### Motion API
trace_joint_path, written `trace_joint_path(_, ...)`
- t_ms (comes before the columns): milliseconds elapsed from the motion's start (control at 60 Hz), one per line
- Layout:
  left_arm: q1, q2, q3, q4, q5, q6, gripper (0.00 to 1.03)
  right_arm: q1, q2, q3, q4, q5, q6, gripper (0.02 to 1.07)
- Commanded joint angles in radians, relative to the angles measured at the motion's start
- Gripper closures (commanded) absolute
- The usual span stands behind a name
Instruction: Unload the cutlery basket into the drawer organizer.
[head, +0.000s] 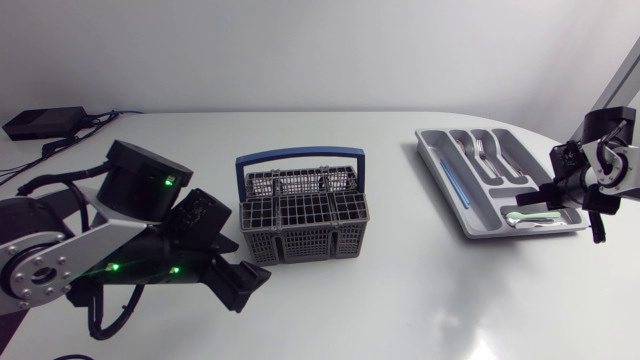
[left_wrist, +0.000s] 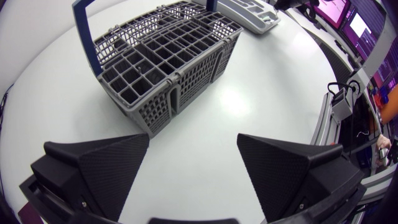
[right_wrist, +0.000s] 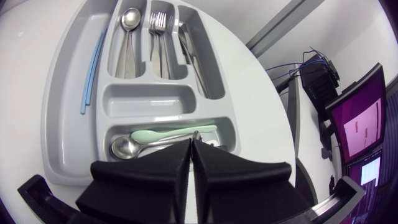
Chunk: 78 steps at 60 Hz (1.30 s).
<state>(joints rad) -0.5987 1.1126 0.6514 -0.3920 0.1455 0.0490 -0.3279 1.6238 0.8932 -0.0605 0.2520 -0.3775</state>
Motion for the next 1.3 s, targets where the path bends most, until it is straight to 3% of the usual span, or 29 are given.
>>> trace_joint_path(0,0.004,-0.014,-0.022,-0.007,0.002,-0.015,0.04,0.013,0.022,-0.050,0.024,0.009,-0.037,0.90)
trace_joint_path(183,0.010,-0.016,-0.021,-0.010,0.000,-0.014,0.04,0.044,-0.001,-0.080,-0.015,0.004,-0.035,0.35)
trace_joint_path(283,0.031,-0.022,-0.021,-0.018,0.000,-0.012,0.04,0.059,-0.064,-0.074,-0.073,-0.039,-0.017,0.18)
trace_joint_path(367,0.051,-0.031,-0.022,-0.021,0.000,-0.011,0.04,0.081,-0.127,-0.071,-0.124,-0.083,0.023,0.11)
trace_joint_path(667,0.174,-0.048,-0.035,-0.021,-0.001,-0.003,0.04,0.242,-0.321,-0.046,-0.343,-0.296,0.282,0.10)
trace_joint_path(950,0.229,0.049,-0.021,0.045,-0.012,-0.009,0.04,0.579,-0.298,-0.057,-0.323,-0.257,0.546,0.10)
trace_joint_path(1283,0.310,0.156,0.030,0.105,-0.029,0.000,0.04,0.716,-0.113,0.019,-0.269,-0.243,0.667,0.10)
